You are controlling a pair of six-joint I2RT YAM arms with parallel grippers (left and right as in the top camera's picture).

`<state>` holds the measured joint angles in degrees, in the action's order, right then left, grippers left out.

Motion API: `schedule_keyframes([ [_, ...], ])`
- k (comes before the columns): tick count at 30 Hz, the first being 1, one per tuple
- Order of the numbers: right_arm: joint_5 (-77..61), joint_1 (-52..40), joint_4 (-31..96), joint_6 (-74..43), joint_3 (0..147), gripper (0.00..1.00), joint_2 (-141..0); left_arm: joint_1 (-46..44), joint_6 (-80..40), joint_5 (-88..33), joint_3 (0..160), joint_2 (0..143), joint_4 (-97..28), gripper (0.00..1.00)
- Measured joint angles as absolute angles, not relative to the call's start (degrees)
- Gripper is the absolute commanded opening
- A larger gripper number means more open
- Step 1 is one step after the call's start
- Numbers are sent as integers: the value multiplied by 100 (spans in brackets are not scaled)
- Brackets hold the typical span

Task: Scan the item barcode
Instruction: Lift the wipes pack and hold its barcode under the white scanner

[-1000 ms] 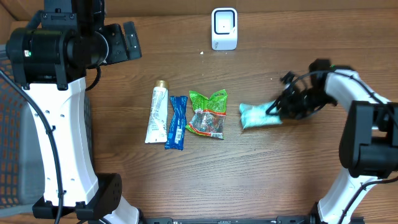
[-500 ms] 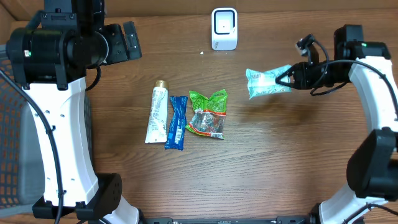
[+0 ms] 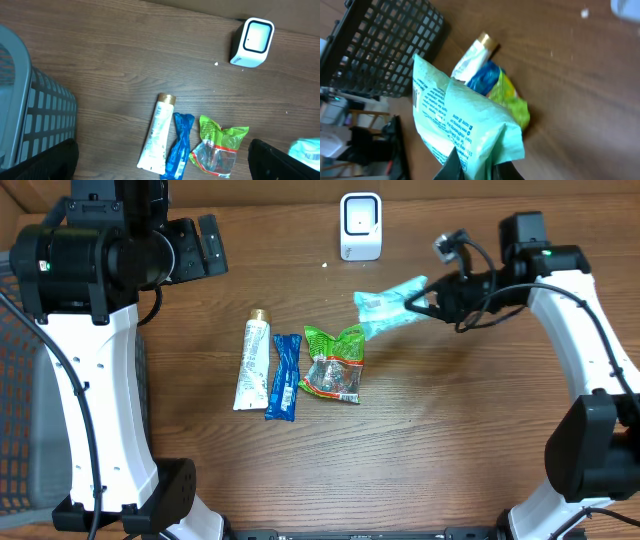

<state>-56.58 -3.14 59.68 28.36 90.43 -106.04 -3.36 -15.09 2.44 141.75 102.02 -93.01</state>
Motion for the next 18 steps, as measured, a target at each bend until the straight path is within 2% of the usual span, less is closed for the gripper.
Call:
schedule_keyframes([
  [6,-4574,-829,4565,2056,9052,4,-10604,-336,-1509,242,14175,10202,-9301,100],
  [11,-2285,-1452,3435,1518,9054,4,-10604,-336,-1509,244,14173,10202,-9303,99],
  [14,-799,-1841,2635,1680,9056,4,-10604,-336,-1509,244,14173,10202,-9303,100],
  [18,572,-2196,1603,2462,9061,4,-10641,-336,-1509,242,14173,10202,-9303,100],
])
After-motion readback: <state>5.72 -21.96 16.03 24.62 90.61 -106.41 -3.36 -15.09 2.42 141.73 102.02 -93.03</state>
